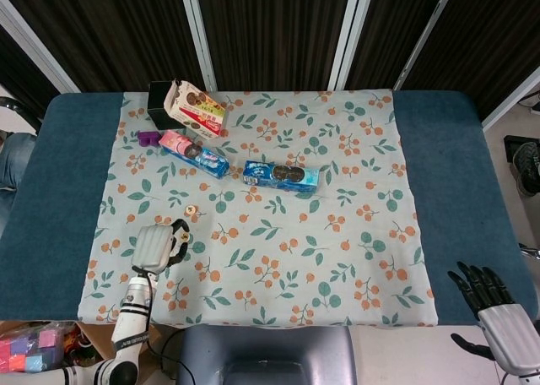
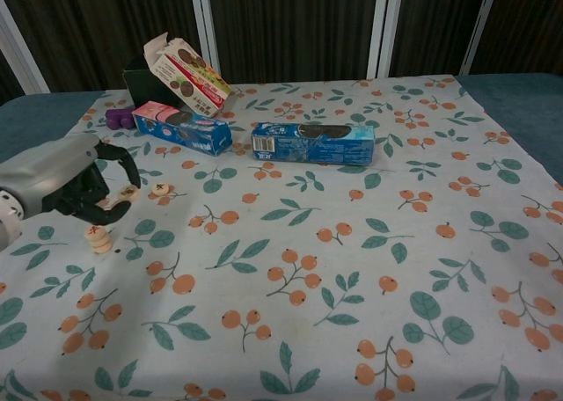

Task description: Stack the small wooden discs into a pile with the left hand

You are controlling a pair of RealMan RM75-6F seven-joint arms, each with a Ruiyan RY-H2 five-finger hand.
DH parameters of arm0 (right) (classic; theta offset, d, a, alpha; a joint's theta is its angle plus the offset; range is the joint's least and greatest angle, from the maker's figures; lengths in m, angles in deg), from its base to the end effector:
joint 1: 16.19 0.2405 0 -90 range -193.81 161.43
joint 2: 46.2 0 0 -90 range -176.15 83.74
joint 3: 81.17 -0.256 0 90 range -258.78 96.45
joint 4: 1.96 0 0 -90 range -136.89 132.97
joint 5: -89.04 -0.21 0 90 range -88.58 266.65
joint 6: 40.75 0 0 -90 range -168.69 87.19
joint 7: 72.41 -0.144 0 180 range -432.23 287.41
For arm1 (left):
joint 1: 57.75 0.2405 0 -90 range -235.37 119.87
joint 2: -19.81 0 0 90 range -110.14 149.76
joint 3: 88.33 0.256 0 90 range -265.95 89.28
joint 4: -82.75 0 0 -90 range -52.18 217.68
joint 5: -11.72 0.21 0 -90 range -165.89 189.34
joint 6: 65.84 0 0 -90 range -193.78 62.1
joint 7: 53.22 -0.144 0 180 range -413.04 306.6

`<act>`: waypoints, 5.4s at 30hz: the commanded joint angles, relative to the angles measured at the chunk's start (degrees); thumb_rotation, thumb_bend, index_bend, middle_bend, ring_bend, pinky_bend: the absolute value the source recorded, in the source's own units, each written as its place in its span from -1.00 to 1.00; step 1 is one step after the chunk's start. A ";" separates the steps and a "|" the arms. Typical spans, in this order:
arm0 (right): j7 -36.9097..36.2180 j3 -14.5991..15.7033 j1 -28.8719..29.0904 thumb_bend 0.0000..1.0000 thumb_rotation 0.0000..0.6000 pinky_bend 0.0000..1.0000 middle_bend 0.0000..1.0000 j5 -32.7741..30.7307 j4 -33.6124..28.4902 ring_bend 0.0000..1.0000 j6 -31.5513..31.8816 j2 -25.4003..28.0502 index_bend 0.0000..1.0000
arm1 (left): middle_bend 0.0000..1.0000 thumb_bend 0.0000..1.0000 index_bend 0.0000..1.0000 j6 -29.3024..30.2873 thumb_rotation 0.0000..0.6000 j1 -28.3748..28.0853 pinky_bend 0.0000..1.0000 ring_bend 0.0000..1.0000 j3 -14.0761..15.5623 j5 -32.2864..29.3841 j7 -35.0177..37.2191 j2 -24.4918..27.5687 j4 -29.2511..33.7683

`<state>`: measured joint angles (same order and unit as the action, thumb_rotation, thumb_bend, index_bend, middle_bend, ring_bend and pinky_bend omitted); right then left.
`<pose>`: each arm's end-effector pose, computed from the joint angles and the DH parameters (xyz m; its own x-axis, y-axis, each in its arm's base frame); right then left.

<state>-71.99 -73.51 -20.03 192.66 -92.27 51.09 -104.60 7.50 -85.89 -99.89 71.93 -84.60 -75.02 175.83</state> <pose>-0.3113 -0.0906 0.1672 0.5084 -0.1349 0.8505 -0.8569 -0.1764 0.4843 -0.1771 0.2856 -0.0103 0.3223 0.1614 0.9328 0.9464 -0.0756 -0.3139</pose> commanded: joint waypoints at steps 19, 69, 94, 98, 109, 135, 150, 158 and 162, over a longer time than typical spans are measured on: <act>-0.11 -0.10 -0.06 -0.72 1.00 -1.00 -1.00 -0.25 0.03 -1.00 0.14 -0.01 -1.00 | 1.00 -0.14 0.01 -2.00 1.00 1.84 1.00 1.00 2.80 -0.01 4.05 -0.26 -7.37; -0.53 -0.20 -0.20 -0.72 1.00 -1.00 -1.00 -0.54 -0.08 -1.00 0.36 0.15 -1.00 | 1.00 -0.15 -0.23 -3.55 1.00 -0.78 1.00 1.00 -3.23 -0.62 7.00 0.65 -5.44; -2.68 -1.04 -0.20 -0.72 1.00 -1.00 -1.00 -2.33 0.05 -1.00 0.58 0.84 -1.00 | 1.00 -0.20 -0.25 -11.00 1.00 -15.25 1.00 1.00 -10.83 -12.55 -0.37 -18.75 -37.53; -2.81 -1.12 -0.19 -0.72 1.00 -1.00 -1.00 -2.46 0.05 -1.00 0.58 0.86 -1.00 | 1.00 -0.20 -0.25 -11.35 1.00 -15.79 1.00 1.00 -11.05 -12.57 -0.08 -19.62 -39.40; -2.65 -1.21 -0.16 -0.72 1.00 -1.00 -1.00 -2.64 -0.03 -1.00 0.37 0.86 -1.00 | 1.00 -0.20 -0.21 -12.52 1.00 -16.38 1.00 1.00 -11.12 -12.17 1.06 -21.29 -43.88; -2.66 -1.32 -0.22 -0.72 1.00 -1.00 -1.00 -2.63 0.11 -1.00 0.44 0.77 -1.00 | 1.00 -0.20 0.01 -8.78 1.00 -14.30 1.00 1.00 -10.57 -7.20 4.22 -18.10 -36.78; -0.89 -0.85 -0.09 -0.72 1.00 -1.00 -1.00 -1.44 0.00 -1.00 0.01 0.24 -1.00 | 1.00 -0.19 0.00 -1.63 1.00 -2.12 1.00 1.00 -2.93 -2.30 5.11 3.01 -2.27; -0.40 -0.38 -0.03 -0.72 1.00 -1.00 -1.00 -0.65 -0.18 -1.00 -0.22 0.11 -1.00 | 1.00 -0.19 -0.01 -1.02 1.00 1.47 1.00 1.00 1.64 0.61 8.94 5.68 -2.24; -0.53 -0.41 0.01 -0.72 1.00 -1.00 -1.00 -0.74 -0.18 -1.00 -0.22 0.13 -1.00 | 1.00 -0.19 -0.02 -1.53 1.00 2.07 1.00 1.00 2.16 0.73 10.40 5.48 -4.21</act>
<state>-72.51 -73.92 -20.03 191.93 -92.45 50.88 -104.47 6.17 -84.09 -97.97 72.52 -74.67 -69.52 172.15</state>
